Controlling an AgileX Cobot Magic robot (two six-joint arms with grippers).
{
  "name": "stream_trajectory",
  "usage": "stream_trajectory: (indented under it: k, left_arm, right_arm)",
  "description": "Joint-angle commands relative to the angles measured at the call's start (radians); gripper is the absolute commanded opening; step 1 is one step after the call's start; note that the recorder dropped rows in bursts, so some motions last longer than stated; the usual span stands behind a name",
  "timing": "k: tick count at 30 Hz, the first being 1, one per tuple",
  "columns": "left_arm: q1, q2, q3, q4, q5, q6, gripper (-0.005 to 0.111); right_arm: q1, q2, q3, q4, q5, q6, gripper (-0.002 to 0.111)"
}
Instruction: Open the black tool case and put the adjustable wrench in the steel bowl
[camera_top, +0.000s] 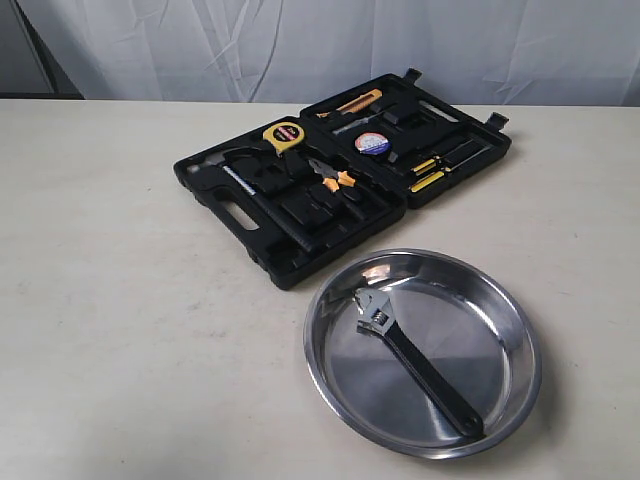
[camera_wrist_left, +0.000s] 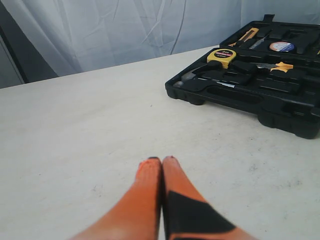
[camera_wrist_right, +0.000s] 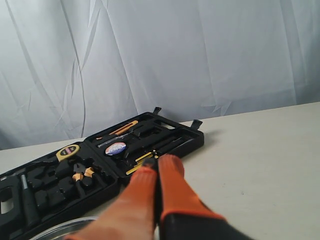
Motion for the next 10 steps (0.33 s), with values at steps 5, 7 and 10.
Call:
stream_trajectory:
  k: [5, 7, 10]
  left_arm:
    - [-0.006, -0.005, 0.002, -0.004, -0.013, -0.004, 0.000]
    - [-0.006, -0.005, 0.002, -0.004, -0.013, -0.004, 0.000]
    - [-0.006, -0.005, 0.002, -0.004, -0.013, -0.004, 0.000]
  right_arm:
    - [-0.005, -0.005, 0.002, -0.004, -0.006, -0.007, -0.001]
    - [-0.005, -0.005, 0.002, -0.004, -0.006, -0.007, -0.001]
    - [-0.005, -0.005, 0.002, -0.002, -0.014, -0.007, -0.001]
